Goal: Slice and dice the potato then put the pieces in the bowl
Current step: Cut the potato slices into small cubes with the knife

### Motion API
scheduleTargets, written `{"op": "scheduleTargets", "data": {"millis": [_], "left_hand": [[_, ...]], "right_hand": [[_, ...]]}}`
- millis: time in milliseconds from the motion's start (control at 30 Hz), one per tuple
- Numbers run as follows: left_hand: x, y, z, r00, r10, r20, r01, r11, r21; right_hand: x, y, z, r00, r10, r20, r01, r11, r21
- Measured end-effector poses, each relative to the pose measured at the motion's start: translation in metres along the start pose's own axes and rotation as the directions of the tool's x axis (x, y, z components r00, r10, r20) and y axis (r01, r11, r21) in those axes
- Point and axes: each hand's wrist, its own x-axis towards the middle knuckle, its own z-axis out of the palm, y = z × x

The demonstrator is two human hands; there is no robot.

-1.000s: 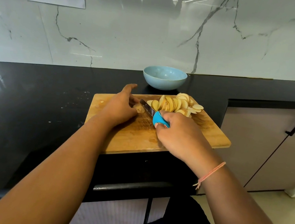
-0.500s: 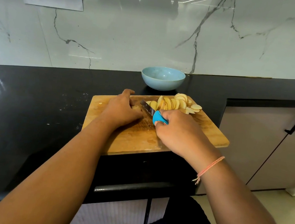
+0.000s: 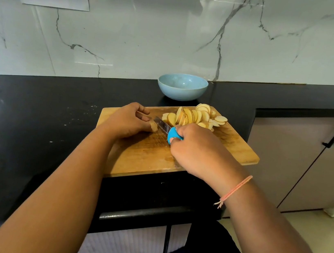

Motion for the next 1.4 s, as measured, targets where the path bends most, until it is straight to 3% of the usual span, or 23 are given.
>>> {"op": "scheduleTargets", "data": {"millis": [433, 733, 1400], "left_hand": [[-0.006, 0.007, 0.003, 0.999, -0.005, -0.039, 0.007, 0.998, 0.069], [-0.006, 0.002, 0.005, 0.998, 0.016, -0.061, -0.013, 0.999, 0.043], [-0.001, -0.006, 0.008, 0.991, 0.026, -0.128, -0.026, 1.0, 0.007]], "right_hand": [[0.01, -0.025, -0.015, 0.996, 0.025, 0.091, -0.023, 0.999, -0.025], [0.0, -0.019, 0.01, 0.999, -0.005, 0.05, 0.005, 1.0, 0.011], [-0.041, -0.009, -0.001, 0.997, -0.067, 0.025, 0.069, 0.991, -0.118]]}}
